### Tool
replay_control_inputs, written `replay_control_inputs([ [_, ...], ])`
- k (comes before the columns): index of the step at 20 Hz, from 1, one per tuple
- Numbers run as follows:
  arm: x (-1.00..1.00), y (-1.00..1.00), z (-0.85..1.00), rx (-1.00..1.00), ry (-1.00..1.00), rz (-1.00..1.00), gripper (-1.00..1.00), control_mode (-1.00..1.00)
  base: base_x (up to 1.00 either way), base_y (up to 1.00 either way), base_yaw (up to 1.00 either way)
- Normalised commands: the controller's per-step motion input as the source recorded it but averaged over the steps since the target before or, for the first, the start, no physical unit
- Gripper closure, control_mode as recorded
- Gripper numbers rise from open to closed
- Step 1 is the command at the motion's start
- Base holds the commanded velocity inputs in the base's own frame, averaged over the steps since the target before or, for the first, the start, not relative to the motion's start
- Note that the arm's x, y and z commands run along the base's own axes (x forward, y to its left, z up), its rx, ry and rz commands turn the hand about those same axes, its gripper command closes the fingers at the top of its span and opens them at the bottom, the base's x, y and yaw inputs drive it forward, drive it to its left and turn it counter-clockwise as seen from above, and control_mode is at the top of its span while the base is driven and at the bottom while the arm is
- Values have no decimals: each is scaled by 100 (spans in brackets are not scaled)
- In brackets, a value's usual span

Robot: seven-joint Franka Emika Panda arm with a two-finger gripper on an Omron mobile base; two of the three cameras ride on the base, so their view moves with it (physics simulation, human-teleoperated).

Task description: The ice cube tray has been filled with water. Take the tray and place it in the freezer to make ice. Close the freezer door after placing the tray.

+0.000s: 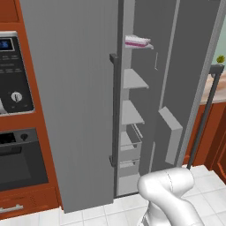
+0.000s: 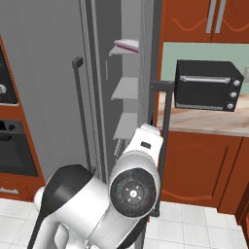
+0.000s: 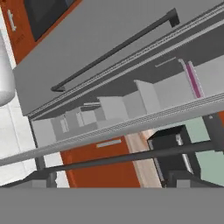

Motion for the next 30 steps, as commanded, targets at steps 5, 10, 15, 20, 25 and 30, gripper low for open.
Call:
replay_control_inputs([
  [5, 81, -24, -45, 6, 0, 23, -100, -100, 0, 0, 0],
  [10, 89, -17, -40, 6, 0, 23, -100, -100, 0, 0, 0],
  [15, 86, -23, -23, 7, 0, 19, -100, -100, 0, 0, 0],
  [20, 31, -49, -7, 4, 0, 5, -100, -100, 0, 0, 0],
  [25, 22, -49, -3, 4, 0, 3, -100, -100, 0, 0, 0],
  [30, 46, -21, -10, 9, 0, 10, -100, -100, 0, 0, 0],
])
